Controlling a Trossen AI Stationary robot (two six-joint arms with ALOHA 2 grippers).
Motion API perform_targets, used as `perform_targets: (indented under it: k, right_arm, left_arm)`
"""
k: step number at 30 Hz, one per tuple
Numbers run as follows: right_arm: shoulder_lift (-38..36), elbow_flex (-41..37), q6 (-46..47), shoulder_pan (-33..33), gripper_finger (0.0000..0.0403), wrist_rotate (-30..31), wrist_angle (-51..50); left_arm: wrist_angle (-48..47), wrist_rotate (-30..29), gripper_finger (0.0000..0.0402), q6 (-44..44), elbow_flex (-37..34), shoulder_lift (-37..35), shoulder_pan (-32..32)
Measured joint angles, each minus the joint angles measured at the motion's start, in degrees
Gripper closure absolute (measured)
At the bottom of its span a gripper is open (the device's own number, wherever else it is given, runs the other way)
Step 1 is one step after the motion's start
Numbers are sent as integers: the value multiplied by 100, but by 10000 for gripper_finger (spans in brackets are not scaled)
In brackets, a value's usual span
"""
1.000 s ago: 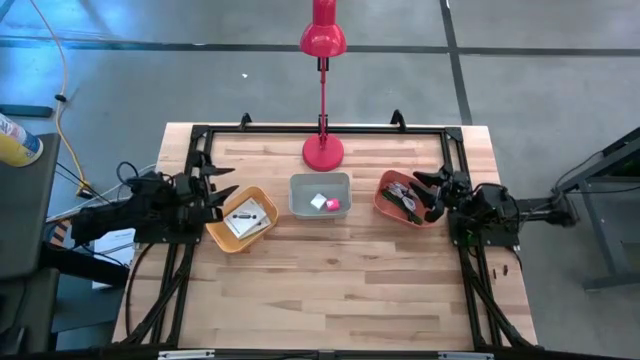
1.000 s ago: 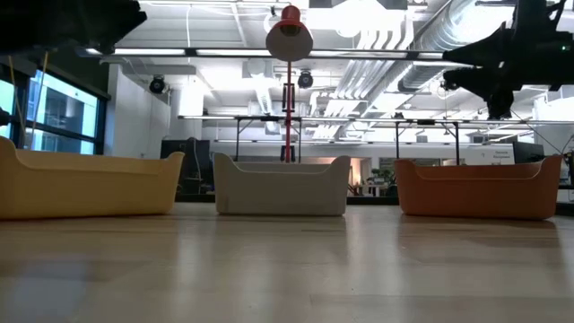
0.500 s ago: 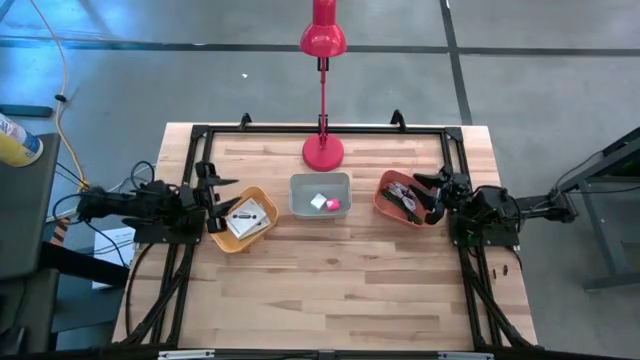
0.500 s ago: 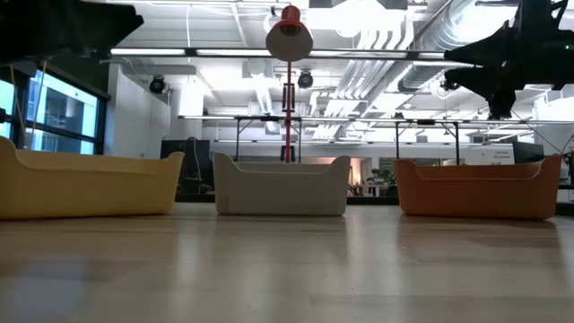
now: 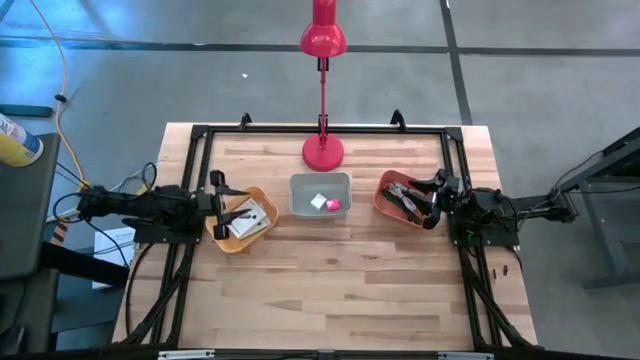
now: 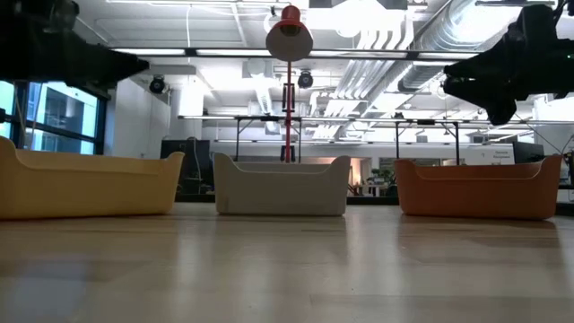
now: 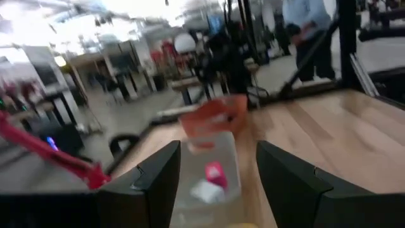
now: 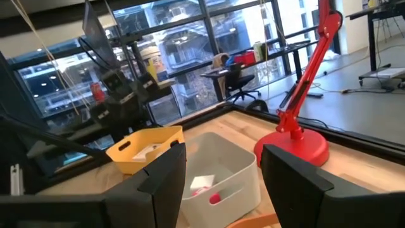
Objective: Pick and place items into bin
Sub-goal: Return to Home Position
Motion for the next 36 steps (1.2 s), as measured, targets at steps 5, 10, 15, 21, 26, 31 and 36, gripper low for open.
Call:
perform_targets:
  k: [5, 10, 15, 21, 26, 31, 36]
  right_arm:
    - [-13, 0, -76, 0, 208, -30, -7]
    - [-13, -2, -231, 0, 208, -35, -11]
    - [-9, -2, -745, 0, 208, -57, -22]
    - [-7, -2, -869, -57, 208, 24, -26]
    - [-7, -2, -826, -151, 208, -235, -46]
    - [-7, -2, -948, -160, 208, -297, -51]
    - [-7, -2, -1116, -155, 208, -490, -61]
  left_arm:
    - [-83, 222, 208, 67, -4, -2, 0]
    - [-102, 263, 208, 268, -4, 30, 0]
    - [-92, 171, 208, 719, -3, 28, 0]
    - [-9, -567, 208, 803, -2, 16, 4]
    - [11, -682, 208, 710, -2, 7, 7]
    - [-23, -372, 208, 660, -2, 7, 0]
    - [-34, -209, 208, 707, 0, 22, 0]
